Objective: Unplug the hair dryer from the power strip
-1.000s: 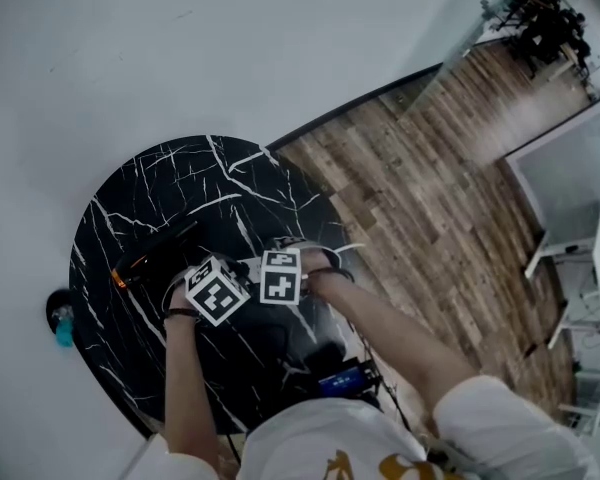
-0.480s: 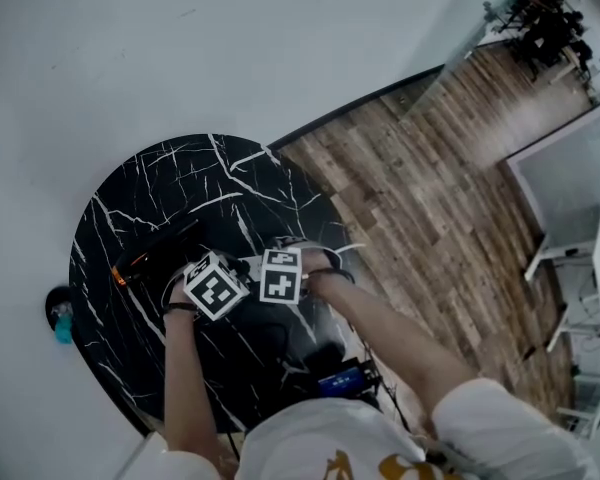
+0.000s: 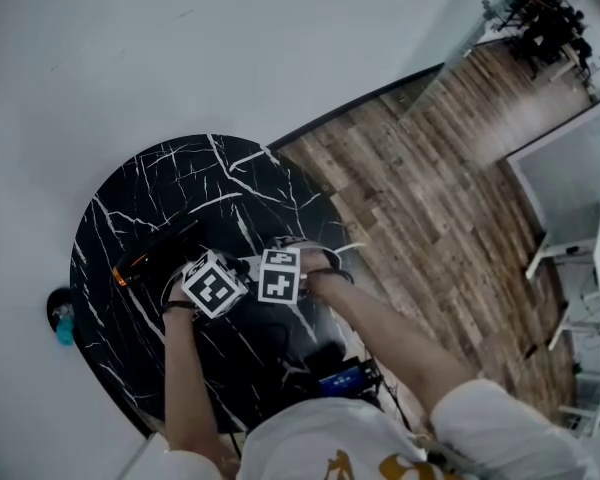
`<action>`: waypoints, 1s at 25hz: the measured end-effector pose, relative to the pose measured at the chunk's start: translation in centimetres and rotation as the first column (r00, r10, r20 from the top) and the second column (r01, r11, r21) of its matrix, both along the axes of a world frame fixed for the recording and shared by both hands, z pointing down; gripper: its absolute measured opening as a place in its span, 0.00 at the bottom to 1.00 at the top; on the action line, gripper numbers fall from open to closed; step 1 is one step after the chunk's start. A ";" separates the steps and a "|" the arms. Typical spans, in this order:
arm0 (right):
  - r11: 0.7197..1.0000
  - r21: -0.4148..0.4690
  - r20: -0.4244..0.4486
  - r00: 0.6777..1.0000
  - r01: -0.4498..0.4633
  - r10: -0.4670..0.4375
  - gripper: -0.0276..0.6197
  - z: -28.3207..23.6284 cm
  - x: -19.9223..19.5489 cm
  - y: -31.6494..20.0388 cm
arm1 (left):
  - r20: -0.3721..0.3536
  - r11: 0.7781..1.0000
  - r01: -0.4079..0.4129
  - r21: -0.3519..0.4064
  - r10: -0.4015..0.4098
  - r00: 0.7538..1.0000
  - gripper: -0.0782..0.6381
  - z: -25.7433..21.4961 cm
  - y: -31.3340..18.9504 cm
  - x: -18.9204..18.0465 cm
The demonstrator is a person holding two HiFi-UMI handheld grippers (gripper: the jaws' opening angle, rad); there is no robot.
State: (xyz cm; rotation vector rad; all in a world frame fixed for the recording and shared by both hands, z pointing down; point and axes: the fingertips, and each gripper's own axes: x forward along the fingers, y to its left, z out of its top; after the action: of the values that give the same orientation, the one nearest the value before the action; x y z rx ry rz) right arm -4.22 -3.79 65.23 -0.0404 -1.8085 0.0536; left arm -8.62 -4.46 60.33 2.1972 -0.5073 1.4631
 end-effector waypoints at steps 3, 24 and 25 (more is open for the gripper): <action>1.000 0.001 -0.017 1.000 -0.010 0.010 0.46 0.0 0.1 0.1 | -0.047 0.999 -0.007 -0.033 0.005 0.999 0.20 -0.6 -0.9 0.1; 1.000 0.002 -0.042 0.999 -0.012 0.012 0.46 0.1 0.1 0.0 | -0.035 1.000 0.030 0.006 -0.030 0.999 0.20 -0.1 -0.2 -0.1; 1.000 0.003 -0.043 0.999 -0.016 0.016 0.46 0.1 0.1 0.0 | -0.040 1.000 0.024 0.015 -0.023 0.999 0.20 -0.4 -0.7 -0.2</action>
State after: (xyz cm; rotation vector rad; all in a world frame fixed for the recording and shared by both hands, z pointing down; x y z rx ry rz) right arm -4.13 -3.80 65.31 -0.0223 -1.7657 0.0628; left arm -8.81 -5.21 59.96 2.2201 -0.5302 1.4049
